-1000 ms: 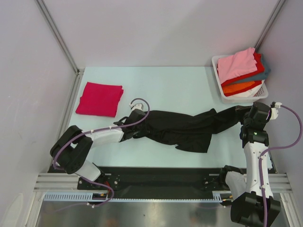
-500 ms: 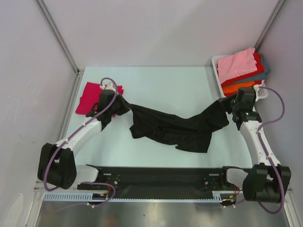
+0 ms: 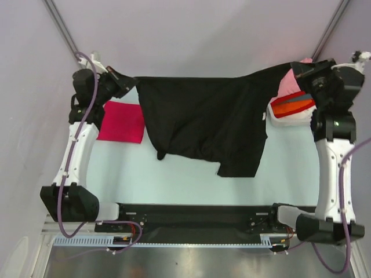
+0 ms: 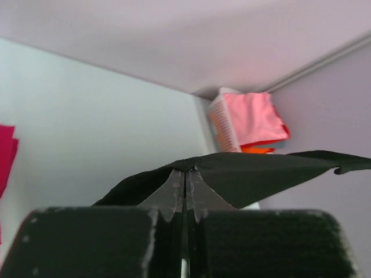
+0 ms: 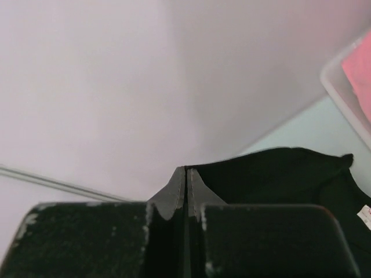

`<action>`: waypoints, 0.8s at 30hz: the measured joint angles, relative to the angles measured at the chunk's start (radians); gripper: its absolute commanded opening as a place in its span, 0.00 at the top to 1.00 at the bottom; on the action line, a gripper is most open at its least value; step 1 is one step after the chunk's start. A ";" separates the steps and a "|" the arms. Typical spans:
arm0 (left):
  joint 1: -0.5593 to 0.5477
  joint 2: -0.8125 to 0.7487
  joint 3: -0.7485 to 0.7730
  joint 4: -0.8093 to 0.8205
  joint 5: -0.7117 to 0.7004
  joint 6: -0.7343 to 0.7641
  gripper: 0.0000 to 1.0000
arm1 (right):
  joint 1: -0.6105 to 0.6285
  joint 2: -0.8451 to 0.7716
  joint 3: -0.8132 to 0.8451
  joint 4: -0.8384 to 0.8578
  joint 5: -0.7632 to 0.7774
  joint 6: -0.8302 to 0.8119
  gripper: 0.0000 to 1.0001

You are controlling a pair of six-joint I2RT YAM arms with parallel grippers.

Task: Fold and stack the t-shirts
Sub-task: Flatten the tshirt out

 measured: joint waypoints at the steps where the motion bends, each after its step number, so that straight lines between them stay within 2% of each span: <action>1: 0.010 -0.010 0.015 0.000 0.026 -0.002 1.00 | -0.006 -0.034 0.002 0.000 -0.010 -0.003 1.00; 6: 0.067 -0.159 0.027 -0.019 0.153 -0.051 1.00 | -0.018 -0.305 -0.038 0.031 -0.028 -0.010 1.00; 12: 0.077 -0.388 0.090 -0.051 0.209 -0.099 1.00 | -0.020 -0.602 -0.008 0.106 0.029 -0.055 1.00; 19: 0.079 -0.519 0.327 -0.079 0.180 -0.104 1.00 | -0.021 -0.664 0.150 0.151 0.131 -0.100 1.00; 22: 0.080 -0.523 0.343 -0.072 0.180 -0.111 1.00 | -0.021 -0.652 0.161 0.145 0.149 -0.097 1.00; 24: 0.080 -0.509 0.298 -0.068 0.171 -0.116 1.00 | -0.021 -0.621 0.148 0.143 0.150 -0.080 1.00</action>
